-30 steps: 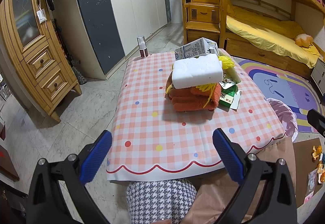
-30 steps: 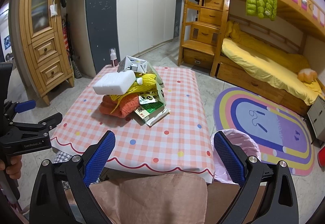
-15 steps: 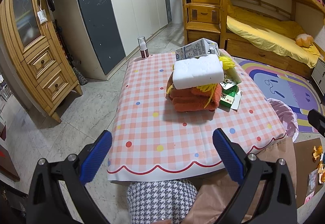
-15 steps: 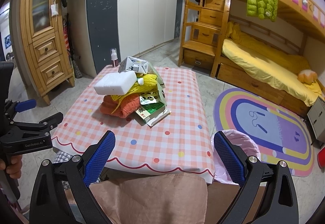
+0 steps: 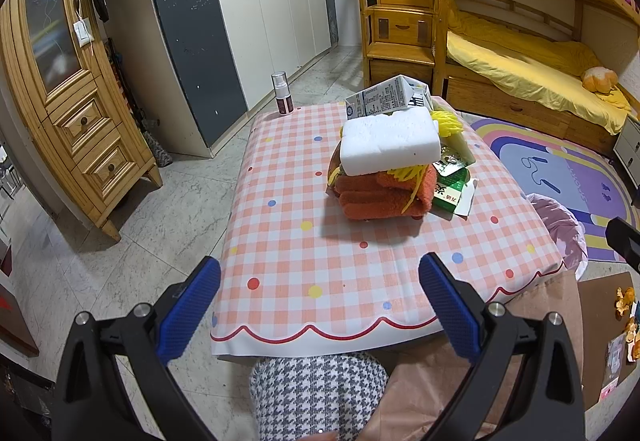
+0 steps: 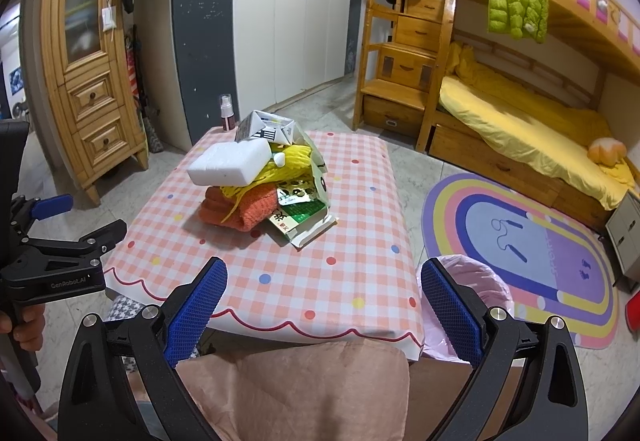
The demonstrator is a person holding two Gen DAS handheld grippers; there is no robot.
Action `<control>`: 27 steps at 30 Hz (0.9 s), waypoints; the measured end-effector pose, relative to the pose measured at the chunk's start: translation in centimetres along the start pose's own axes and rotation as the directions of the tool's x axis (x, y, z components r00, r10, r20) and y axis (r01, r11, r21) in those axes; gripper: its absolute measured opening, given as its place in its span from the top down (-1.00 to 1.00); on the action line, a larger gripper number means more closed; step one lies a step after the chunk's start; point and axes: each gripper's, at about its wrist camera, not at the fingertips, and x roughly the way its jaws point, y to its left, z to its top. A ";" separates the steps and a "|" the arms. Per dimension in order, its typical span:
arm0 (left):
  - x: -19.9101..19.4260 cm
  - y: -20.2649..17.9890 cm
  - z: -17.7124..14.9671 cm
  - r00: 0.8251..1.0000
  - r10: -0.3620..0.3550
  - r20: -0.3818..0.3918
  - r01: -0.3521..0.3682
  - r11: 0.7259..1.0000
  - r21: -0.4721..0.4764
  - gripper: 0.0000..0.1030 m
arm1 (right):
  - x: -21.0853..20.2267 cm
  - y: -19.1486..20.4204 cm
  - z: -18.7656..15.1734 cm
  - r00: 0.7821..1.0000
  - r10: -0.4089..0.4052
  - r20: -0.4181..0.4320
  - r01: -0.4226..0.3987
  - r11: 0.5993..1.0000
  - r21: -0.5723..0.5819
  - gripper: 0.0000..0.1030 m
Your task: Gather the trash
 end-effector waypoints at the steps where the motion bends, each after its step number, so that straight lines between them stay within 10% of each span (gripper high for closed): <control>1: 0.0 0.0 0.0 1.000 0.001 0.000 -0.001 1.000 0.000 -0.87 | -0.1 0.1 0.1 1.000 0.000 -0.001 0.000 1.000 0.000 -0.87; 27: 0.0 0.0 0.0 1.000 0.001 -0.001 -0.001 1.000 0.000 -0.87 | 0.1 0.1 0.1 1.000 -0.002 -0.001 0.002 1.000 -0.004 -0.87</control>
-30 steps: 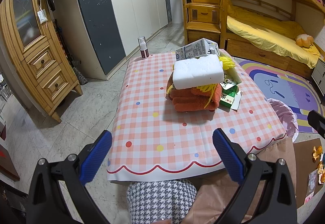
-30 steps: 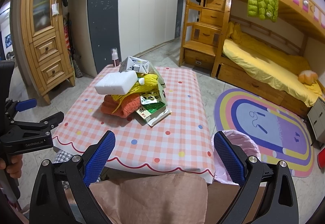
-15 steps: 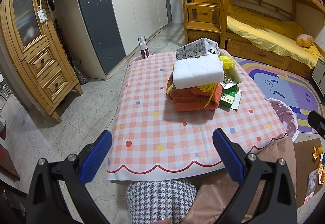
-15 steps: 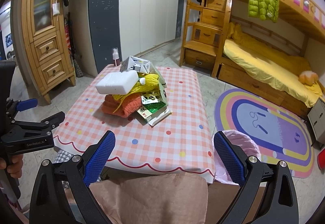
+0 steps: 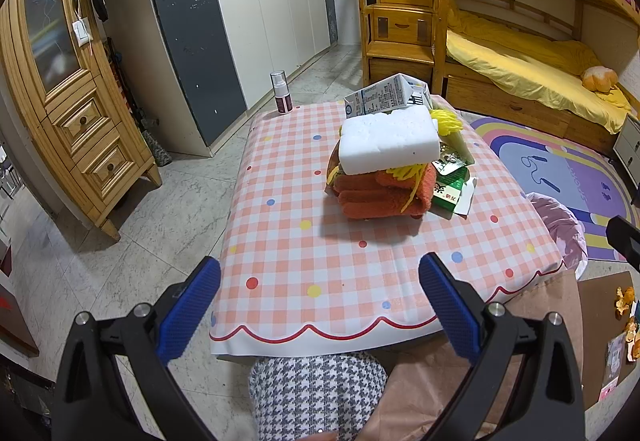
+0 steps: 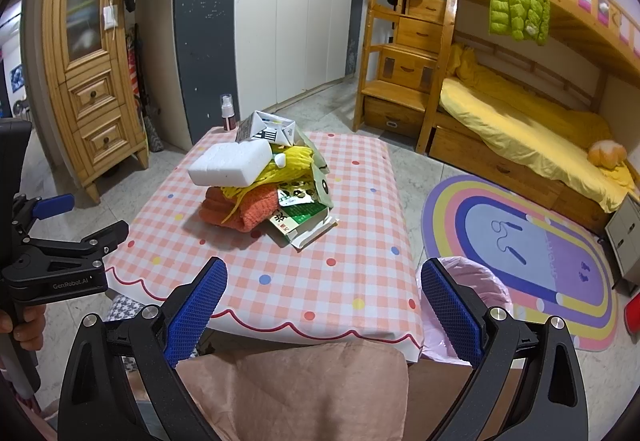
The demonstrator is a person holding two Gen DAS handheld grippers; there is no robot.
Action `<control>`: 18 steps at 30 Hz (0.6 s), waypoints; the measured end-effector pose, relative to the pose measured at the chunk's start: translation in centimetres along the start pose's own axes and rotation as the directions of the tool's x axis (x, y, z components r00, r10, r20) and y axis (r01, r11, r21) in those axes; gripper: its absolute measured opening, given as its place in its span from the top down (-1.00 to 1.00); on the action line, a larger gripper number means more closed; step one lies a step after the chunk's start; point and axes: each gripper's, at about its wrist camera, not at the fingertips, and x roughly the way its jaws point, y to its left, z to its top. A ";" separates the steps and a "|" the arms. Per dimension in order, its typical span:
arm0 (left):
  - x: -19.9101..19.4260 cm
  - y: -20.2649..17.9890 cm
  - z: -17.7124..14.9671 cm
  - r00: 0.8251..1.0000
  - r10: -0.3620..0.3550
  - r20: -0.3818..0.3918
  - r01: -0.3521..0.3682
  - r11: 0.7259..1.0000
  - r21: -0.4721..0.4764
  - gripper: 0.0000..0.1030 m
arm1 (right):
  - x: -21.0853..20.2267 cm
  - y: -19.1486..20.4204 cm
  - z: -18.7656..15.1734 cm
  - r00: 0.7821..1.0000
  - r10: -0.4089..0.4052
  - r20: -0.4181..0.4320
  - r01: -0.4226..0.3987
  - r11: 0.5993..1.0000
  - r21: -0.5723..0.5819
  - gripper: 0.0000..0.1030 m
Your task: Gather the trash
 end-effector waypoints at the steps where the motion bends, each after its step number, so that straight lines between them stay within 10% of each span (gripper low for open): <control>1: 0.0 0.0 0.0 1.000 0.000 0.000 0.000 1.000 0.000 -0.87 | 0.0 0.0 0.0 1.000 0.000 0.000 0.000 1.000 0.000 -0.87; 18: 3.0 0.8 1.1 1.000 -0.020 0.008 0.020 1.000 -0.015 -0.87 | 1.1 -0.1 0.7 1.000 0.014 0.015 -0.014 1.000 -0.003 -0.87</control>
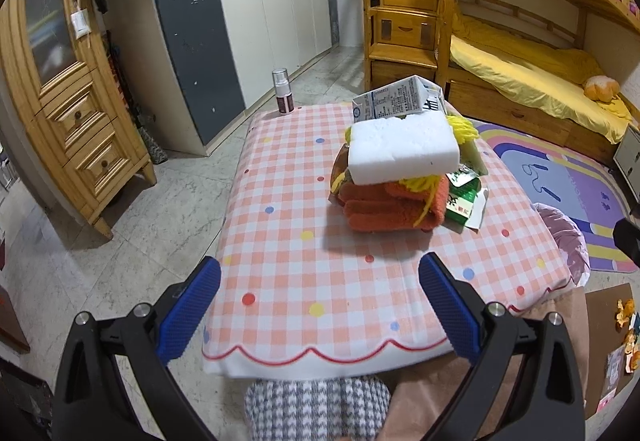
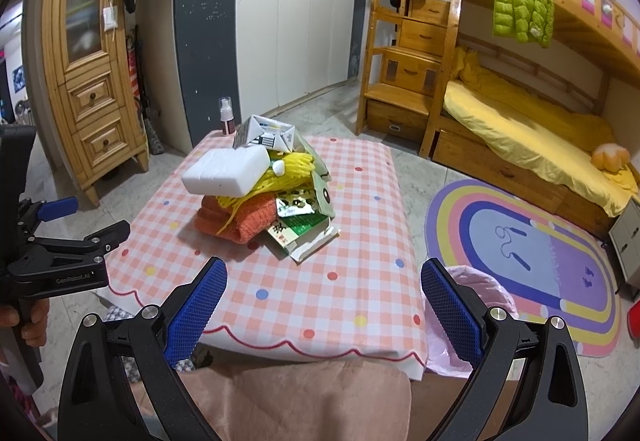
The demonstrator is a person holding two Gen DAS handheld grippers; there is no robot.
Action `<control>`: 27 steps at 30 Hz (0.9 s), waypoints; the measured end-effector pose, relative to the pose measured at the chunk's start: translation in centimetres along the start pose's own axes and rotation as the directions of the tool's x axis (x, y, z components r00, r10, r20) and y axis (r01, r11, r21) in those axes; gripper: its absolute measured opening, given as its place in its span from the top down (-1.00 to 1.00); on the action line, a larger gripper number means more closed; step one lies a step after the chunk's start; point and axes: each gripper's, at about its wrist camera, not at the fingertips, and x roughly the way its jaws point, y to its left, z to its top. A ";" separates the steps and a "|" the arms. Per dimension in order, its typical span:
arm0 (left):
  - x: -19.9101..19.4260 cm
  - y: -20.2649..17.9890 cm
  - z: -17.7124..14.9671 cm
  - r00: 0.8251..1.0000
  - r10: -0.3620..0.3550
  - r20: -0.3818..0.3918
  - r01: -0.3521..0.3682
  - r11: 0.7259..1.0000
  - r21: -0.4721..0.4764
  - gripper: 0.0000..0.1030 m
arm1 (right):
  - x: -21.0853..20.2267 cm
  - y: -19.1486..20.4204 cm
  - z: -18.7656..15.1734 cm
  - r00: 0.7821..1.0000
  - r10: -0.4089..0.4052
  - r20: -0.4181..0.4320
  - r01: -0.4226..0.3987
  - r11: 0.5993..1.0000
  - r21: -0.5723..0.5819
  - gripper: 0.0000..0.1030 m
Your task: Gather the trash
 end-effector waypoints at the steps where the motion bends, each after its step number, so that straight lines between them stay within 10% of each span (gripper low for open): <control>1: 0.3 -0.1 0.3 1.000 0.000 0.004 0.000 1.000 0.007 -0.87 | 0.4 -0.2 0.2 1.000 0.004 0.001 -0.004 1.000 0.005 -0.88; 17: 7.0 -0.8 3.9 0.992 -0.120 0.038 0.114 0.986 0.124 -0.38 | 6.8 0.6 2.7 0.999 0.044 -0.003 -0.044 0.994 -0.099 -0.88; 27: 10.0 -1.4 5.0 0.937 -0.349 0.025 0.338 0.920 0.196 -0.19 | 9.0 0.0 2.9 0.999 0.026 -0.045 -0.030 0.995 -0.091 -0.88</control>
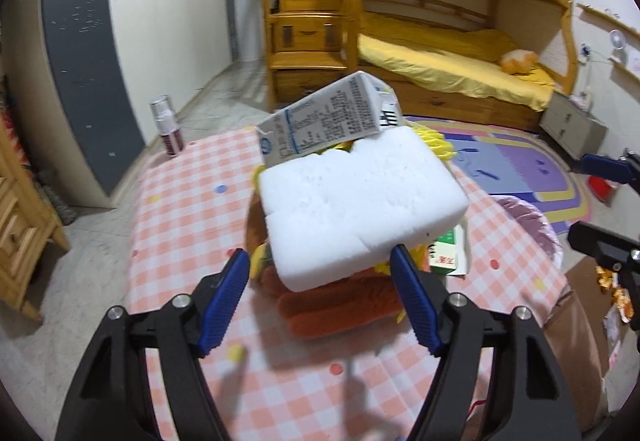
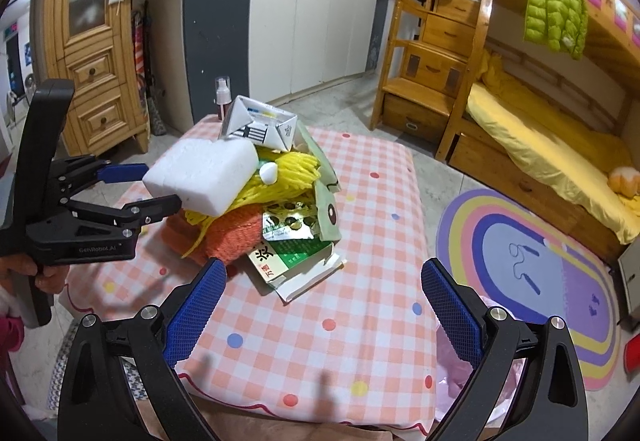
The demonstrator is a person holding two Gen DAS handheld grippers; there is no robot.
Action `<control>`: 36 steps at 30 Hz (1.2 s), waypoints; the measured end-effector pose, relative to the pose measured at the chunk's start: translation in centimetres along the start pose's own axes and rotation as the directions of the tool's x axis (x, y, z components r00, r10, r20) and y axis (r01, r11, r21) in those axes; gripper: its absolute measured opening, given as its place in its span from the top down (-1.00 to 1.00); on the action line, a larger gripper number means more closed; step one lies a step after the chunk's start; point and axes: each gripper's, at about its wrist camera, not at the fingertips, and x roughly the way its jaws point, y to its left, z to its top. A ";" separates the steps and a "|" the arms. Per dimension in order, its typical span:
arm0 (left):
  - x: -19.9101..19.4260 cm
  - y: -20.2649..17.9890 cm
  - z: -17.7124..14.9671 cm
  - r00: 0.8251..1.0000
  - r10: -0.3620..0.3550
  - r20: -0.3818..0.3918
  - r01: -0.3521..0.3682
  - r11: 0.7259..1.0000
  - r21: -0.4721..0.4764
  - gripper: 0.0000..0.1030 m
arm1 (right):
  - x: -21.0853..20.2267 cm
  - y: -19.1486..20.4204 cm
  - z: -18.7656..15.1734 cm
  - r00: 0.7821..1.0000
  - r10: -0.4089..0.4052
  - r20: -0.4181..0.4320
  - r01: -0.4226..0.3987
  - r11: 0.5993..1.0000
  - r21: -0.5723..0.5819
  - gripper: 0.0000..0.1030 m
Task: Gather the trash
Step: 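Grasp the white foam block from the pile with the left tool, then grasp the white milk carton with the right tool while the left tool holds the foam block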
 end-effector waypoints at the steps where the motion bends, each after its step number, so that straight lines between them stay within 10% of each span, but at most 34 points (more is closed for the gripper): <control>1: -0.1 -0.1 0.0 1.000 -0.014 0.003 0.014 1.000 0.002 -0.01 | 0.0 0.0 0.0 1.000 0.001 -0.003 -0.001 1.000 -0.002 -0.88; 7: -1.5 -0.6 -0.4 0.998 -0.062 0.021 0.062 0.998 0.027 0.58 | -0.6 0.4 -0.2 1.000 0.008 0.002 -0.008 1.000 0.001 -0.88; 22: -11.0 0.0 -3.0 0.976 0.196 0.095 -0.189 0.979 -0.076 0.60 | -3.2 1.7 0.9 0.991 0.076 0.114 -0.077 0.997 0.001 -0.65; 24: -11.1 0.7 -2.7 0.968 0.235 0.092 -0.225 0.969 -0.102 0.60 | -2.8 1.8 1.8 0.988 0.099 0.115 -0.100 0.995 0.007 -0.42; 36: -6.5 4.6 -0.7 0.950 0.311 0.024 -0.299 0.930 -0.213 0.60 | 4.6 1.7 6.9 0.976 0.206 0.067 -0.209 0.977 0.048 -0.50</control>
